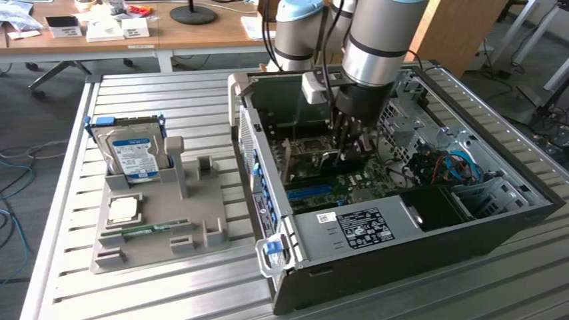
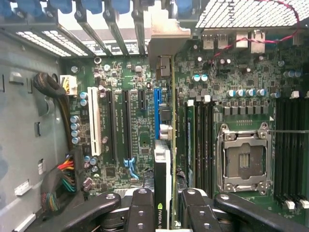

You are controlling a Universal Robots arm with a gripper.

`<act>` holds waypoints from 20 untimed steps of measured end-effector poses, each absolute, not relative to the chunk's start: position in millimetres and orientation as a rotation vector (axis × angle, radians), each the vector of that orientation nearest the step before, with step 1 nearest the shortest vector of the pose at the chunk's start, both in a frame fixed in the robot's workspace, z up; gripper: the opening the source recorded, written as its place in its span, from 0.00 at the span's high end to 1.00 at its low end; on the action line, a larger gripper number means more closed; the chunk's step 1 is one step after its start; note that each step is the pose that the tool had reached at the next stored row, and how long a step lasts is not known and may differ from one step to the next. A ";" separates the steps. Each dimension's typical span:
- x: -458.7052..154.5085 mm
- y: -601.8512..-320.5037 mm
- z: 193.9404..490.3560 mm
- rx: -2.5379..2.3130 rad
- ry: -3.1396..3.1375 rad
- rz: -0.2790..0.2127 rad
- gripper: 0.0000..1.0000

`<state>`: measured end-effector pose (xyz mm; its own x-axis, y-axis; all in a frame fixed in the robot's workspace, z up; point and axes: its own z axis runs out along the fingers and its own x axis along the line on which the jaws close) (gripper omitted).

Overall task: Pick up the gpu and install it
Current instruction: 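Insert the gpu into the slot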

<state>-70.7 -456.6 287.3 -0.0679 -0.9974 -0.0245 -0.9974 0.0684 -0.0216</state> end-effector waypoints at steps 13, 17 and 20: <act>-75.2 -458.8 282.2 -2.122 2.272 0.001 0.73; -76.1 -458.8 281.1 -2.122 2.272 0.001 0.73; -78.9 -458.7 280.0 -2.122 2.272 0.002 0.73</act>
